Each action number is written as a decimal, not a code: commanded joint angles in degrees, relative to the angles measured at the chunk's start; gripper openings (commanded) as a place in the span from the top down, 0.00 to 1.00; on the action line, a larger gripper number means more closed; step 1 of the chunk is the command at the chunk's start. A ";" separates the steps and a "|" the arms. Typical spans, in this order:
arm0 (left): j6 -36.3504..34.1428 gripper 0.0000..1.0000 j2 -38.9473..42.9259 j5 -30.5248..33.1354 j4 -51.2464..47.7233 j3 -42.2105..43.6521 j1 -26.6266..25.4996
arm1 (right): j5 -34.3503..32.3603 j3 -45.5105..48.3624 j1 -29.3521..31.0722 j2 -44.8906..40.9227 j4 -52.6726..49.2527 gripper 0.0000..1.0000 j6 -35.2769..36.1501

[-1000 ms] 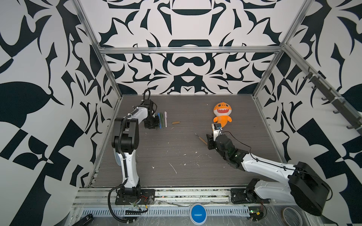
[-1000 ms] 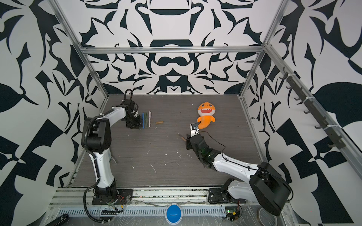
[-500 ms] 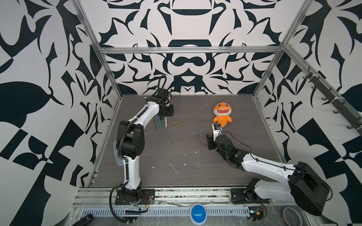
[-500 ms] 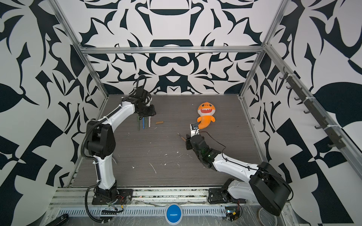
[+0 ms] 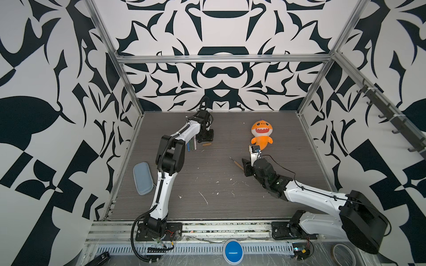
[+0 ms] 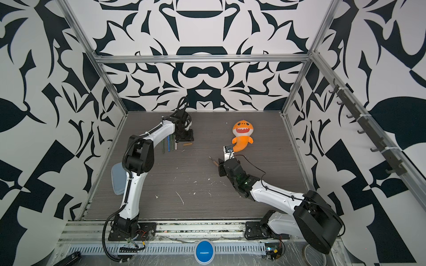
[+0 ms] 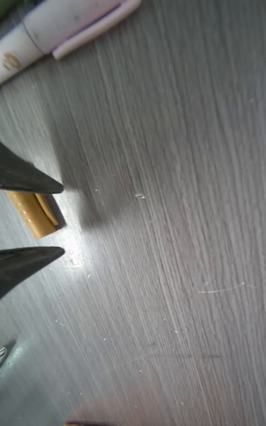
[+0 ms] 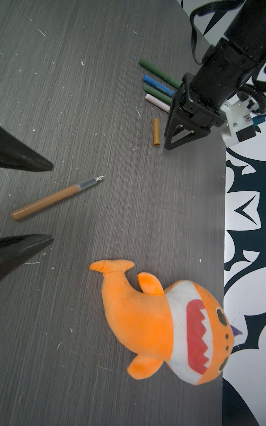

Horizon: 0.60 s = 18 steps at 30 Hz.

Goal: Insert the pens into the pen caps

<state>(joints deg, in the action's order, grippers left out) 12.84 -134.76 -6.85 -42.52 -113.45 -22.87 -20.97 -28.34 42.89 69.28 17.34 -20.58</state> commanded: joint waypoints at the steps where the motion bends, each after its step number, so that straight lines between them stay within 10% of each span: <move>1: -1.53 0.59 -0.45 -0.70 -2.53 -0.23 0.11 | 0.05 -2.60 0.00 0.57 0.54 0.52 0.36; 18: 1.59 0.59 10.27 -1.15 3.78 17.43 -4.72 | 1.39 -2.95 0.04 0.90 0.28 0.52 0.36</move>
<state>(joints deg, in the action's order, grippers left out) 13.47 -126.65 -8.08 -37.67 -98.00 -25.71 -19.73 -29.10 42.87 70.22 17.28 -20.58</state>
